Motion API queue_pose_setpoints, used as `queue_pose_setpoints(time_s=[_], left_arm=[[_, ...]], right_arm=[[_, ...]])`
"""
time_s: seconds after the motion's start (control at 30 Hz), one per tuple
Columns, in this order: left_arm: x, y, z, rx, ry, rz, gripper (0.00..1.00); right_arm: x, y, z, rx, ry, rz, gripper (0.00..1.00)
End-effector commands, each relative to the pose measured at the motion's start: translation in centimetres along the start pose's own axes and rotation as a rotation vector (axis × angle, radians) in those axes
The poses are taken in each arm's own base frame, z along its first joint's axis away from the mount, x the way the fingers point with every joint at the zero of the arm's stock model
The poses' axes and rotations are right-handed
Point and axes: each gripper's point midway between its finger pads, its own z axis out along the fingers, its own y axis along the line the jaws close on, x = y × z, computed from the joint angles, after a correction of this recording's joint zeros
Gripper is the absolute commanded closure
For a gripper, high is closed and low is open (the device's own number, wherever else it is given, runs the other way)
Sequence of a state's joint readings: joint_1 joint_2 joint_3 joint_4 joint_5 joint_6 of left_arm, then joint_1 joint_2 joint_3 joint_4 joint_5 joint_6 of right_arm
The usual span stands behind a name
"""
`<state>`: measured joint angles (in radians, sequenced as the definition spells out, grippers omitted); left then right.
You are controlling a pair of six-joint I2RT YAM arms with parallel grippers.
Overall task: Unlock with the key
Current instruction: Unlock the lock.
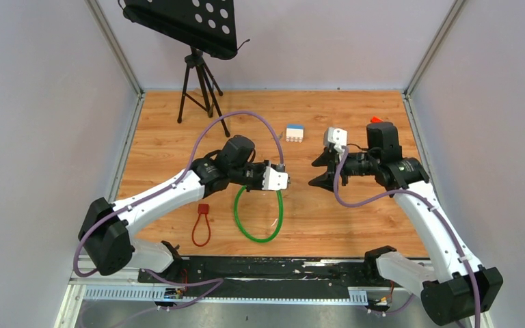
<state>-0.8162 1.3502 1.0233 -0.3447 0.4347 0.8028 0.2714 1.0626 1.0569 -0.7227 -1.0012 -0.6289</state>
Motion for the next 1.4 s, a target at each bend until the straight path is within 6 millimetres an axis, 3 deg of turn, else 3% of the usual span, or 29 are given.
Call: queue_pose_setpoints(time_s=[0.0,0.17,0.5,0.83,1.37], left_arm=[[-3.9,-0.6,-0.8,0.092,-0.143,0.027,1.00],[-4.2,-1.0,-0.5,0.133,-0.153,0.022,1.00],[-4.1,-1.4,-0.4,0.158,-0.154,0.012,1.00],[-3.9,-1.8,-0.4,0.172,-0.151,0.005,1.00],[-3.8,-1.9,-0.5,0.170,-0.151,0.001,1.00]], right_arm=[[-0.7,0.6,-0.4,0.024,0.015,-0.273,0.42],[-2.0,1.6,0.2,0.075,0.019,-0.440,0.41],[-2.4,3.3,2.8,0.016,0.056,-0.530,0.46],[-2.3,3.8,4.8,-0.027,0.058,-0.548,0.50],[-0.9,4.9,5.9,-0.086,0.056,-0.495,0.67]])
